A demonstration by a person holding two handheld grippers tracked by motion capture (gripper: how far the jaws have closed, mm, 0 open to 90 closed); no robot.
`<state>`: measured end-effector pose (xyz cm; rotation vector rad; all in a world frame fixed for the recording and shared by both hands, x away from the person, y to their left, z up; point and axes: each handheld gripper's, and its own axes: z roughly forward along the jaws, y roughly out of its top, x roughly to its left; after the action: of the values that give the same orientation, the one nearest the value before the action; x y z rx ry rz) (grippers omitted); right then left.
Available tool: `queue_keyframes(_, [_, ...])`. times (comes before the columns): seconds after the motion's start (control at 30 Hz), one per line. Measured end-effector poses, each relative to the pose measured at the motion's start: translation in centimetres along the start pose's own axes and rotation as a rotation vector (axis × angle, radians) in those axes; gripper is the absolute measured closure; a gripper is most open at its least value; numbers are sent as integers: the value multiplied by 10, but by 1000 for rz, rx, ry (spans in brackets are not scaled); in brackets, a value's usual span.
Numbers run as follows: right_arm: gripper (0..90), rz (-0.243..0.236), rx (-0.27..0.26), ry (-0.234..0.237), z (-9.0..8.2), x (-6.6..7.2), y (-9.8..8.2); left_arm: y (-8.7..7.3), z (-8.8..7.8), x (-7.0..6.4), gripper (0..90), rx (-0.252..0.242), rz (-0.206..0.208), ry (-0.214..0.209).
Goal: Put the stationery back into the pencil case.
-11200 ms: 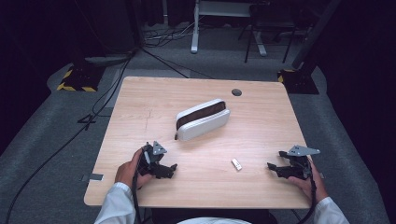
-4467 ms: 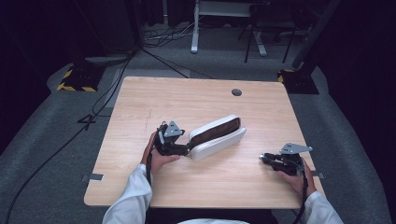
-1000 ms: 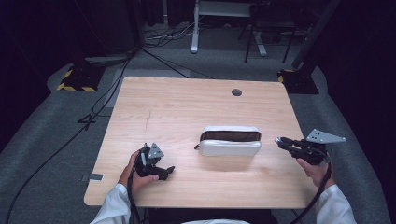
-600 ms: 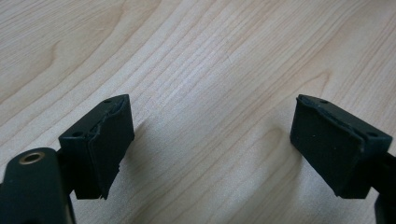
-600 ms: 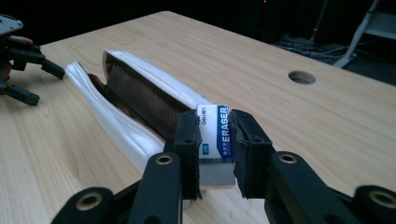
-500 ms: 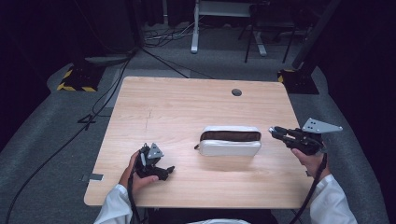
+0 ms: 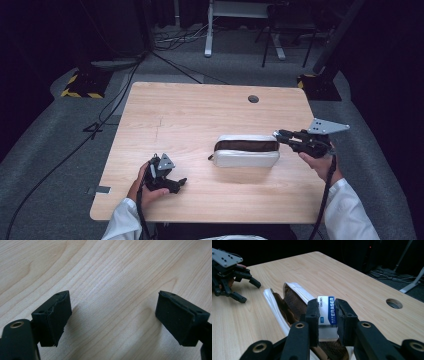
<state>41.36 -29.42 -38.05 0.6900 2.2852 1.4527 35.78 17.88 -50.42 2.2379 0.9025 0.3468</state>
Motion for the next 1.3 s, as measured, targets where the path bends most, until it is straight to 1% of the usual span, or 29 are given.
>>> queue_keyframes(0.13, [736,-18,14,23,10,4,4,0,0,0,141,-2,0,0])
queue_keyframes(0.33, [736,-45,28,73,21,12,8,0,0,0,141,-1,0,0])
queue_keyframes(0.43, [736,-54,48,81,26,15,9,0,0,0,141,-2,0,0])
queue_keyframes(0.57, [736,-55,57,95,31,18,9,0,0,0,141,-2,-4,-6])
queue_keyframes(0.7, [736,-67,78,110,42,21,9,0,0,0,141,-3,-3,-6])
queue_keyframes(0.73, [736,-73,88,123,46,22,9,0,0,0,141,-2,-4,-6])
queue_keyframes(0.8, [735,-76,94,123,48,22,9,0,0,0,141,-2,-4,-6])
queue_keyframes(0.93, [735,-74,116,133,57,23,6,0,0,0,141,-2,-4,-5])
queue_keyframes(1.03, [733,-69,128,132,61,22,3,0,0,0,141,-1,2,-3])
queue_keyframes(1.07, [733,-68,131,126,62,22,2,0,0,0,141,-2,-3,-4])
queue_keyframes(1.23, [729,-58,135,117,62,19,-1,0,0,0,141,-1,0,-4])
queue_keyframes(1.3, [698,-49,128,116,62,17,-2,0,0,0,141,-1,2,-2])
